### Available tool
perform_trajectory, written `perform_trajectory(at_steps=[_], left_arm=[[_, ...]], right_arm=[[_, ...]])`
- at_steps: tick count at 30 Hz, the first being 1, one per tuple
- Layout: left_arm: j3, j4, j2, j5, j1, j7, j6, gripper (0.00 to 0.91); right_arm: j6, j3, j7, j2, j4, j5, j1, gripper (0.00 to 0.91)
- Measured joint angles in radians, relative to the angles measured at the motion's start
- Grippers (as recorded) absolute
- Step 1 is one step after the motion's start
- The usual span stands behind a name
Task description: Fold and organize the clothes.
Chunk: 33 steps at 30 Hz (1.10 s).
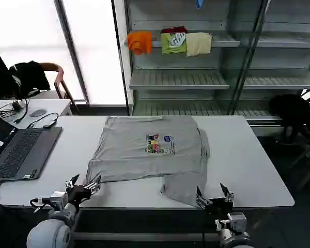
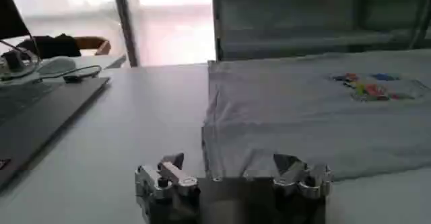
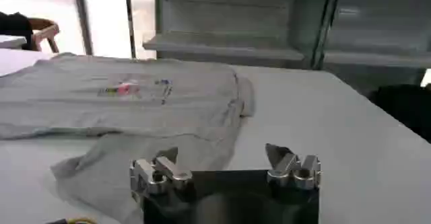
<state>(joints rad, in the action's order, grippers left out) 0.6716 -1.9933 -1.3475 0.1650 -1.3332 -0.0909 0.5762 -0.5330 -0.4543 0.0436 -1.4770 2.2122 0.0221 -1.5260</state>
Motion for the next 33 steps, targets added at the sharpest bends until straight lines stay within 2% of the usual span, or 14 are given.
perform_trajectory(at_steps=[1, 2, 5, 6, 7, 8, 9, 10, 11, 12, 13, 18, 19, 33], left_arm=[[-0.001, 0.001, -0.001, -0.001, -0.001, 0.000, 0.000, 0.907], [-0.002, 0.003, -0.002, -0.001, -0.002, 0.000, 0.000, 0.836], [-0.002, 0.012, -0.003, -0.006, -0.002, -0.001, 0.000, 0.725], [-0.002, 0.015, -0.003, -0.006, -0.001, -0.001, 0.000, 0.705], [-0.002, 0.018, -0.003, -0.006, 0.000, -0.001, 0.000, 0.675], [-0.002, 0.021, -0.003, -0.007, 0.000, -0.001, 0.000, 0.615], [-0.002, 0.023, -0.003, -0.007, 0.000, -0.001, 0.000, 0.584], [-0.002, 0.025, -0.003, -0.007, 0.000, -0.001, 0.000, 0.534], [-0.002, 0.026, -0.004, -0.007, -0.001, -0.001, 0.000, 0.494], [-0.002, 0.027, -0.004, -0.007, -0.002, -0.002, 0.000, 0.413], [-0.002, 0.027, -0.004, -0.006, -0.003, -0.002, 0.000, 0.312], [-0.005, 0.028, -0.008, -0.005, -0.009, -0.004, -0.001, 0.161], [-0.005, 0.028, -0.008, -0.005, -0.010, -0.004, -0.002, 0.040], [-0.006, 0.016, -0.009, 0.015, -0.021, -0.021, -0.010, 0.000]], right_arm=[[0.002, 0.002, 0.000, 0.001, -0.006, 0.000, 0.001, 0.907], [0.004, 0.003, 0.000, 0.002, -0.013, 0.000, 0.003, 0.887], [0.012, 0.011, 0.000, 0.005, -0.033, -0.001, 0.008, 0.725], [0.015, 0.013, 0.000, 0.006, -0.039, -0.001, 0.010, 0.625], [0.018, 0.017, 0.000, 0.007, -0.046, -0.004, 0.012, 0.564], [0.022, 0.022, 0.000, 0.008, -0.054, -0.007, 0.014, 0.474], [0.024, 0.026, 0.000, 0.009, -0.060, -0.009, 0.016, 0.433], [0.026, 0.030, 0.000, 0.011, -0.067, -0.010, 0.018, 0.292], [0.027, 0.034, 0.001, 0.013, -0.073, -0.013, 0.020, 0.222], [0.029, 0.039, 0.002, 0.015, -0.079, -0.015, 0.021, 0.071], [0.030, 0.044, 0.004, 0.017, -0.083, -0.016, 0.022, 0.000], [0.034, 0.068, 0.014, 0.031, -0.095, -0.021, 0.025, 0.000], [0.034, 0.071, 0.015, 0.031, -0.095, -0.021, 0.025, 0.000], [0.080, 0.070, 0.044, 0.009, -0.067, 0.024, 0.027, 0.000]])
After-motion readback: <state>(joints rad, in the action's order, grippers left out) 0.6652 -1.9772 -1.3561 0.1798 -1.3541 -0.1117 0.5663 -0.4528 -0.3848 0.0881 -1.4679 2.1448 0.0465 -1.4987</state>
